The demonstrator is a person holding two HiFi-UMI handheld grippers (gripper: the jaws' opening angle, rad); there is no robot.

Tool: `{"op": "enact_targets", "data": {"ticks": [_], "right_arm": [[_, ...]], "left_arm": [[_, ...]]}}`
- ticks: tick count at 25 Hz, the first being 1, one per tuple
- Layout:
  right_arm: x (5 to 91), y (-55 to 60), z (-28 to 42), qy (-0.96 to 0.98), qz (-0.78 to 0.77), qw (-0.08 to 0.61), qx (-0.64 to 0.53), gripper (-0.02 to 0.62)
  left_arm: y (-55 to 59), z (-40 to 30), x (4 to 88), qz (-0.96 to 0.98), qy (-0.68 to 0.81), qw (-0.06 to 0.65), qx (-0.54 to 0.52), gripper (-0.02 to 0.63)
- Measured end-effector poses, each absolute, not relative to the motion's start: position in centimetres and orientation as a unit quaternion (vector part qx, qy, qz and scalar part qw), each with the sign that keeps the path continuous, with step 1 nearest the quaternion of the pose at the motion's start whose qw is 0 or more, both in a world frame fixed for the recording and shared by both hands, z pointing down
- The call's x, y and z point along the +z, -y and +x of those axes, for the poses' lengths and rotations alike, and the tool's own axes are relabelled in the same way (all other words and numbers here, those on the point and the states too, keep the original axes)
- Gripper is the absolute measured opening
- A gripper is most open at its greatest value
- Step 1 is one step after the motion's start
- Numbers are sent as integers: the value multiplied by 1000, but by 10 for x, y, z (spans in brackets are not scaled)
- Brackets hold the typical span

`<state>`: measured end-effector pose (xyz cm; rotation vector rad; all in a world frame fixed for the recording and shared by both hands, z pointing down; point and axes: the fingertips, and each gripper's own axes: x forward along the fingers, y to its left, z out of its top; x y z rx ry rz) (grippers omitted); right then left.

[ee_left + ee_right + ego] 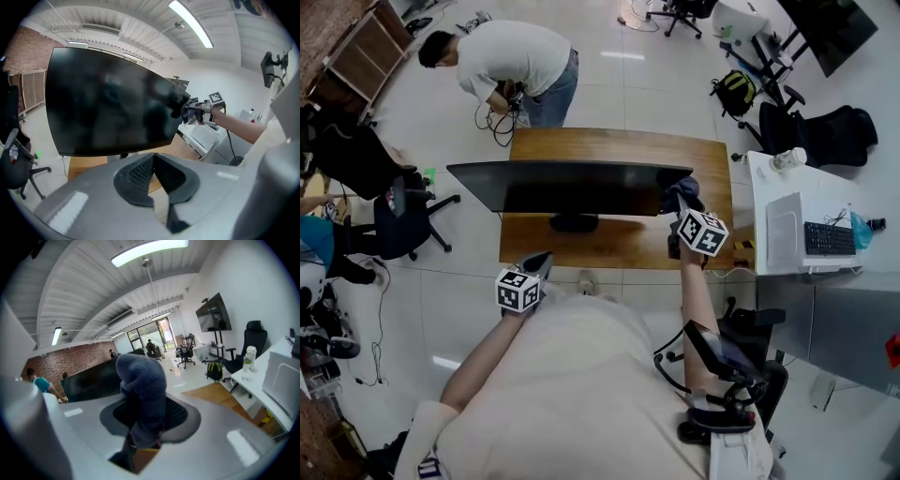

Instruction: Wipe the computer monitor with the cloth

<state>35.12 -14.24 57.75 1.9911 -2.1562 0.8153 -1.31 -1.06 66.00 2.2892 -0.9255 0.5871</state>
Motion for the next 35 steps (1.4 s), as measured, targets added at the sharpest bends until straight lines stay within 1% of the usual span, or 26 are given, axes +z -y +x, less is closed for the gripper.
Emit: {"op": "enact_targets", "data": {"ticks": [3, 14, 35], "right_arm": [[599, 140, 351, 705, 653, 63, 270, 117], [653, 136, 346, 695, 645, 83, 306, 117], [772, 122, 349, 671, 626, 176, 358, 117]], "left_arm": [[11, -16, 660, 859, 353, 297, 223, 5], [9, -30, 660, 847, 373, 304, 224, 5], [26, -40, 661, 836, 403, 309, 208, 5]]}}
